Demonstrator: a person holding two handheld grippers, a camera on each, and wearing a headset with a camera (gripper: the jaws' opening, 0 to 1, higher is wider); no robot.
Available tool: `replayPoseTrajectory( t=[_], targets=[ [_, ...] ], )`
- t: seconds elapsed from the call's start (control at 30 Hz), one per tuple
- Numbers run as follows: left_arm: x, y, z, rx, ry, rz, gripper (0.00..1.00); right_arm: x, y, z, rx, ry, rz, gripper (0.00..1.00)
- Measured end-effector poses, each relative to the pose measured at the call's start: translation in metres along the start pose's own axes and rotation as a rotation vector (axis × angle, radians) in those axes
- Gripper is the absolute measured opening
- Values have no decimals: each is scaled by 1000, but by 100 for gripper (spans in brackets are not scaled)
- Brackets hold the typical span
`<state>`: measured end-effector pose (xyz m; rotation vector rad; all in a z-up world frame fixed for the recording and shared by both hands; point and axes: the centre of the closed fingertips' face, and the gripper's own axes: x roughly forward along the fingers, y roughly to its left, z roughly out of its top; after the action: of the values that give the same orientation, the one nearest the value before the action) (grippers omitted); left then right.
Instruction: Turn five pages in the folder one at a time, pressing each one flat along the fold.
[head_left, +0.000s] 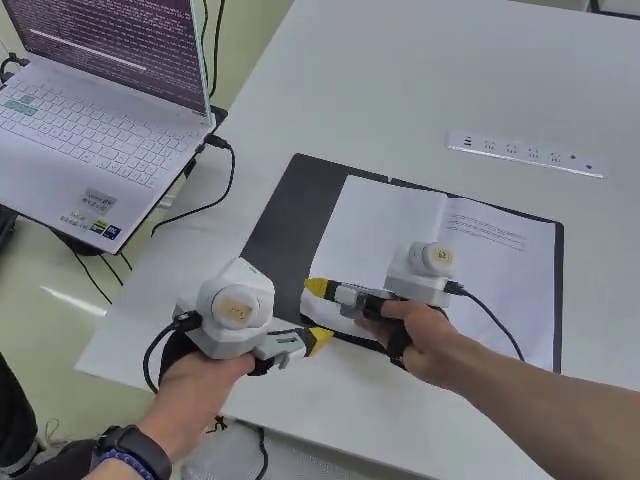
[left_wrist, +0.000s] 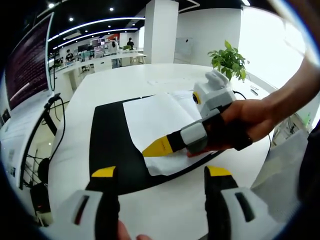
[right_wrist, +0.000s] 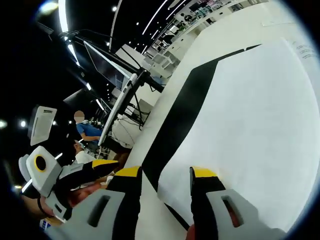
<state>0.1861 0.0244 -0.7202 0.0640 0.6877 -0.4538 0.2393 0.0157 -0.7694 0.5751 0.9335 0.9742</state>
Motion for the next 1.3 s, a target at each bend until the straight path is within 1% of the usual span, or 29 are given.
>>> replayPoseTrajectory(
  t=[0.03,0.1,0.17,0.23,0.27,0.33,0.43,0.57,0.6,0.73,0.8,0.9,0.97,1.03,1.07,1.1,1.13,1.2,1.3],
  targets=[
    [0,0,1,0,-2,-3,68,-2,4,-1,0,0,15,43],
    [1,-1,4,3,-10,-8,65,-8,8,0,-29,-10,28,47],
    [3,-1,5,11,-11,-10,64,-18,10,3,-47,-35,31,45],
    [5,-1,6,10,-10,-12,63,-26,8,9,-47,-63,27,42],
    [6,-1,6,10,-10,-12,62,-32,5,13,-48,-83,18,41],
    [8,0,7,10,-7,-6,62,-42,-2,18,-51,-101,2,38],
    [10,-2,10,9,-22,-12,57,-59,-11,28,-58,-139,-26,33],
    [16,-3,11,24,-11,-18,53,-82,-25,40,-37,-194,-60,29],
    [19,-3,12,34,-8,-20,51,-86,-26,41,-34,-200,-64,28],
    [27,-2,15,37,-12,-32,43,-99,-35,44,-17,-220,-87,26],
    [30,-2,16,41,-8,-32,39,-105,-41,45,-12,-236,-109,24],
    [38,0,14,40,-1,-37,33,-111,-46,45,7,-249,-118,22],
    [44,2,9,52,15,-38,29,-115,-47,44,11,-254,-124,22],
    [48,2,6,42,23,-47,21,-116,-50,44,12,-259,-126,21],
    [49,4,4,37,19,-51,17,-118,-50,43,11,-261,-130,20],
    [50,5,3,34,17,-48,11,-119,-51,43,9,-263,-135,19],
    [51,6,0,28,20,-46,9,-121,-53,43,12,-267,-139,19],
    [53,7,-5,14,31,-47,8,-123,-55,43,18,-273,-139,19],
    [59,11,-18,14,56,-43,5,-125,-61,40,25,-269,-148,18]
  ],
)
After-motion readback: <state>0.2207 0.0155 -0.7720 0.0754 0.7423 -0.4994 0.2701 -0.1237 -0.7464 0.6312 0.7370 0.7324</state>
